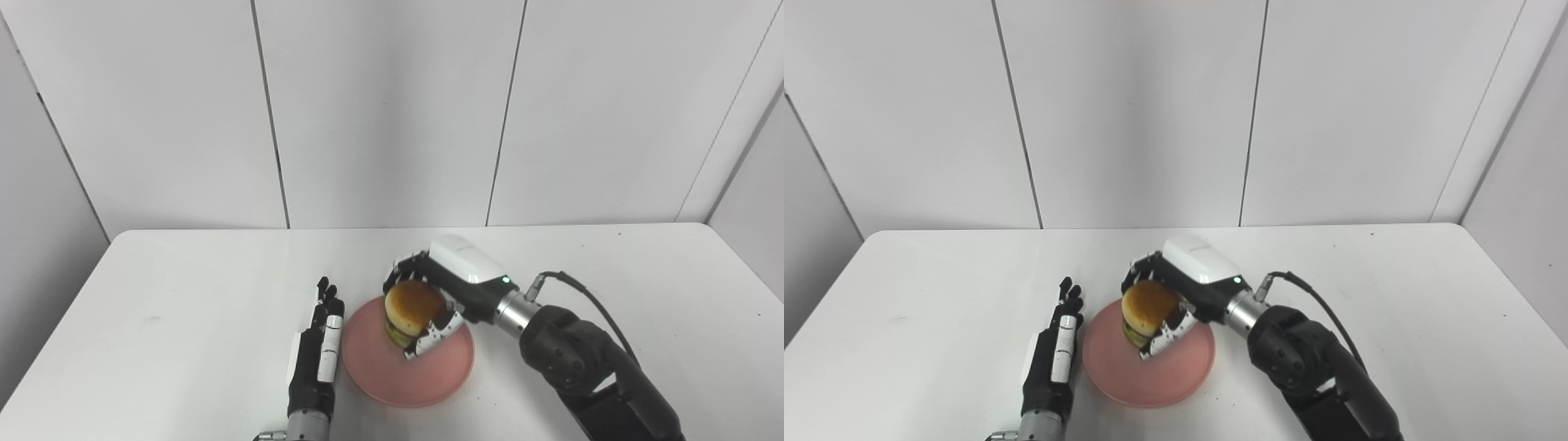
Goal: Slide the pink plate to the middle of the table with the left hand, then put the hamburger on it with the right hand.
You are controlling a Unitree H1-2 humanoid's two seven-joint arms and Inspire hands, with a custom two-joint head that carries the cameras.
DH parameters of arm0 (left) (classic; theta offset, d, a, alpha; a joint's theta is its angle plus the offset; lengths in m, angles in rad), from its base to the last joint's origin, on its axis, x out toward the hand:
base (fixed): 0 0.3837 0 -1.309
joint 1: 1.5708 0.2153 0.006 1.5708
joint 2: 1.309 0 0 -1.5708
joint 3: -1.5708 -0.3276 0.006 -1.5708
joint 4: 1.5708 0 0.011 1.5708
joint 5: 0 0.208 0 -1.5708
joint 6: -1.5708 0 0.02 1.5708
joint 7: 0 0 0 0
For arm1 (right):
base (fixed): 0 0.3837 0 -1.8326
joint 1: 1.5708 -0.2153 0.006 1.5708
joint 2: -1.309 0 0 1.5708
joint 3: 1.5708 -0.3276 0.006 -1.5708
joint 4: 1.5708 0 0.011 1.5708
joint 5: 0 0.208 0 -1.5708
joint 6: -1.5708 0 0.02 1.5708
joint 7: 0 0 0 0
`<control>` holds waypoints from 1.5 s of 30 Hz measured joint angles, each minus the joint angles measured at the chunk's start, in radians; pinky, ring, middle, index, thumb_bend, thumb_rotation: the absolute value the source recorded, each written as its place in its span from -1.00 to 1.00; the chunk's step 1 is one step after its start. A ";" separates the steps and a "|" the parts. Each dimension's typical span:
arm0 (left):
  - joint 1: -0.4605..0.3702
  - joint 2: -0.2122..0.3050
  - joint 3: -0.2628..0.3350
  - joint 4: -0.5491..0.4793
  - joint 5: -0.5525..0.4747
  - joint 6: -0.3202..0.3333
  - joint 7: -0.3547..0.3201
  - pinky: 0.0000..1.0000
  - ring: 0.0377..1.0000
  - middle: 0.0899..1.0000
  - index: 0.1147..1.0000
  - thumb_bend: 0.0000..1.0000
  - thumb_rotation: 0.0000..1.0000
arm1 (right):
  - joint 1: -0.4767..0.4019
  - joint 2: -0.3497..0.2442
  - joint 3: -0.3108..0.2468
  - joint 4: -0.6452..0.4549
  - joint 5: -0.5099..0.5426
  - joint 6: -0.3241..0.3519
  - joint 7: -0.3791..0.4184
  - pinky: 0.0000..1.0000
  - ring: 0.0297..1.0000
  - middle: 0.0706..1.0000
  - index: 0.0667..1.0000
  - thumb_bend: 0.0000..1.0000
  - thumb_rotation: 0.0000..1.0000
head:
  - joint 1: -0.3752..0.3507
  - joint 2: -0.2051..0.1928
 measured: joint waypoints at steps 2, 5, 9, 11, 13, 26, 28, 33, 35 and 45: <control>0.000 0.000 -0.002 0.000 0.004 0.001 0.000 1.00 1.00 1.00 1.00 0.47 1.00 | -0.003 0.002 0.016 0.026 -0.020 -0.002 0.003 -0.36 -0.25 -0.20 -0.04 0.05 -1.00 | 0.002 0.002; 0.000 0.000 -0.003 0.002 0.010 -0.006 0.001 1.00 1.00 1.00 1.00 0.47 1.00 | -0.013 0.002 0.026 0.066 -0.035 -0.002 0.012 -0.34 -0.23 -0.19 -0.05 0.05 -1.00 | 0.002 0.003; -0.001 0.000 -0.007 0.004 0.018 -0.007 0.001 1.00 1.00 1.00 1.00 0.50 1.00 | -0.017 0.002 0.029 0.096 -0.043 -0.002 0.013 -0.33 -0.21 -0.17 -0.05 0.06 -1.00 | -0.002 0.002; -0.001 0.000 -0.008 0.004 0.018 -0.007 0.001 1.00 1.00 1.00 1.00 0.54 1.00 | -0.016 0.002 0.033 0.117 -0.053 -0.017 0.010 -0.33 -0.21 -0.17 -0.05 0.05 -1.00 | 0.000 0.002; -0.001 0.001 -0.010 0.005 0.022 -0.007 0.001 1.00 1.00 1.00 1.00 0.53 1.00 | -0.014 0.002 0.036 0.144 -0.054 -0.040 0.004 -0.31 -0.19 -0.17 -0.03 0.05 -1.00 | 0.000 0.002; 0.006 0.002 -0.019 -0.008 0.014 0.007 -0.001 1.00 1.00 1.00 1.00 0.51 1.00 | 0.031 0.007 0.021 0.160 -0.032 -0.155 -0.066 0.95 0.97 0.96 0.85 0.41 0.17 | -0.006 0.002; 0.007 0.002 -0.018 -0.009 0.003 0.009 -0.005 1.00 1.00 1.00 1.00 0.51 1.00 | 0.031 0.001 0.026 0.160 -0.049 -0.155 -0.065 0.99 0.99 0.99 0.86 0.43 0.20 | -0.006 0.003; 0.007 0.002 -0.018 -0.011 -0.001 0.011 -0.007 1.00 1.00 1.00 1.00 0.48 1.00 | 0.046 -0.004 0.010 0.136 -0.053 -0.155 -0.066 1.00 1.00 1.00 0.89 0.46 0.19 | -0.011 0.003; 0.007 0.002 -0.018 -0.010 -0.003 0.009 -0.007 1.00 1.00 1.00 1.00 0.47 1.00 | 0.064 -0.004 -0.009 0.113 -0.024 -0.155 -0.065 1.00 1.00 1.00 0.88 0.46 0.06 | -0.014 0.003; 0.006 0.002 -0.005 0.001 -0.028 -0.025 -0.005 1.00 1.00 1.00 1.00 0.50 1.00 | 0.251 0.141 -0.249 0.053 0.225 -0.155 -0.242 0.99 1.00 1.00 1.00 0.37 0.66 | -0.023 0.003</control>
